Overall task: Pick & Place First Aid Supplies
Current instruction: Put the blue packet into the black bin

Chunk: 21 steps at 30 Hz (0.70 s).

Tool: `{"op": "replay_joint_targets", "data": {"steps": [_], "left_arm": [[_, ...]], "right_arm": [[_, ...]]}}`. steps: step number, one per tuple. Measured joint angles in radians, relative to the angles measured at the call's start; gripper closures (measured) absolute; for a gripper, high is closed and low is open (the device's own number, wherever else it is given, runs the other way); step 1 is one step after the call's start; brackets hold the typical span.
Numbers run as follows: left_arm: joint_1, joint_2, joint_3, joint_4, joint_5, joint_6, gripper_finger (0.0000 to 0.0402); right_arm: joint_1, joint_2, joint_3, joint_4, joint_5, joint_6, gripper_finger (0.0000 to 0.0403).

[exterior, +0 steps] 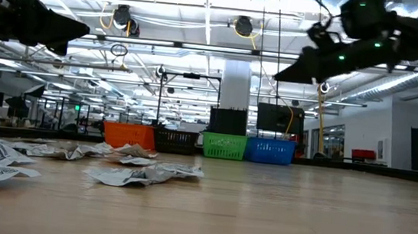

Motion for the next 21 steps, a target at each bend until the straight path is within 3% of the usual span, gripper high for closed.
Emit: {"op": "replay_joint_targets", "data": {"steps": [10,21], "left_arm": [[0.000,0.000,0.000,0.000,0.000,0.000,0.0364],[0.000,0.000,0.000,0.000,0.000,0.000,0.0364]], "right_arm": [[0.000,-0.302,-0.226,0.011,-0.003,0.018,0.0264],[0.000,-0.559,-0.384,0.013,-0.002,0.148,0.0264]]}}
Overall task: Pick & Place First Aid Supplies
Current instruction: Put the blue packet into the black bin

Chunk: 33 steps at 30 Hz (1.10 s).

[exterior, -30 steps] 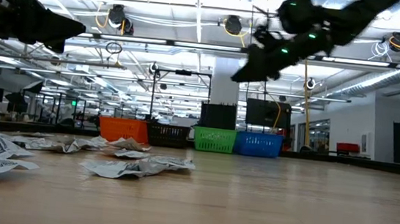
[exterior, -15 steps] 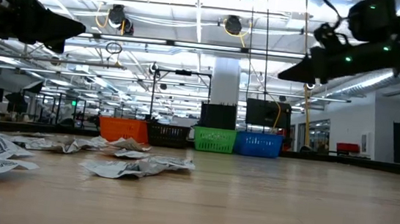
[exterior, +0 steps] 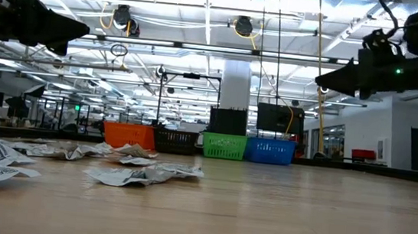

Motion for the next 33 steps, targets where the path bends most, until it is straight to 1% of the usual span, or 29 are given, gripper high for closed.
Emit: {"op": "replay_joint_targets", "data": {"steps": [7,10,27,33], "left_arm": [[0.000,0.000,0.000,0.000,0.000,0.000,0.0364],[0.000,0.000,0.000,0.000,0.000,0.000,0.0364],[0.000,0.000,0.000,0.000,0.000,0.000,0.0364],[0.000,0.000,0.000,0.000,0.000,0.000,0.0364]], "right_arm": [[0.000,-0.122,-0.079,-0.003,0.000,-0.002,0.0264],[0.000,-0.165,-0.097,-0.033,0.001,-0.002,0.0264],[0.000,-0.452,-0.100,-0.466,0.003,-0.002,0.0264],[0.000,-0.529,-0.100,-0.477,-0.004,0.000,0.0264]]}}
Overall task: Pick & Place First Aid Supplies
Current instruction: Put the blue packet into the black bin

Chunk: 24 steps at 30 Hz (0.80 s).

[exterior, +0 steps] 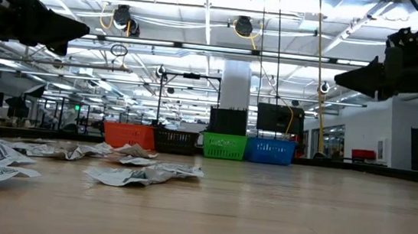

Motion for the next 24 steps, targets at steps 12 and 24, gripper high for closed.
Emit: {"op": "replay_joint_targets", "data": {"steps": [12,24], "left_arm": [[0.000,0.000,0.000,0.000,0.000,0.000,0.0364],[0.000,0.000,0.000,0.000,0.000,0.000,0.0364]], "right_arm": [[0.000,-0.001,-0.001,0.030,0.005,-0.006,0.0264],[0.000,-0.001,-0.001,0.034,0.005,-0.006,0.0264]]}}
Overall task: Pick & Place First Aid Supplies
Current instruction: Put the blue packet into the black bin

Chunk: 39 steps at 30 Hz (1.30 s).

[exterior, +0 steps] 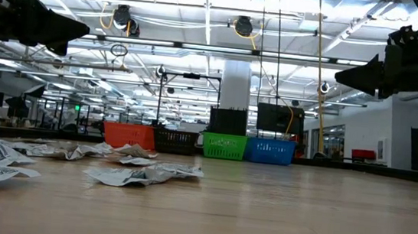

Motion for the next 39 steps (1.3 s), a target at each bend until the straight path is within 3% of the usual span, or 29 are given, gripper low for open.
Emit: {"op": "replay_joint_targets", "data": {"steps": [14,25,31,39], "left_arm": [[0.000,0.000,0.000,0.000,0.000,0.016,0.0364],[0.000,0.019,0.042,-0.028,0.000,-0.120,0.0364],[0.000,0.193,0.271,-0.271,0.000,-0.137,0.0364],[0.000,0.600,0.577,-0.428,0.001,-0.211,0.0364]], "right_arm": [[0.000,0.000,0.000,0.001,0.000,0.000,0.0264],[0.000,0.000,0.000,0.001,0.000,0.000,0.0264],[0.000,0.000,0.000,0.001,0.000,0.000,0.0264],[0.000,0.000,0.000,0.001,0.000,0.000,0.0264]]}}
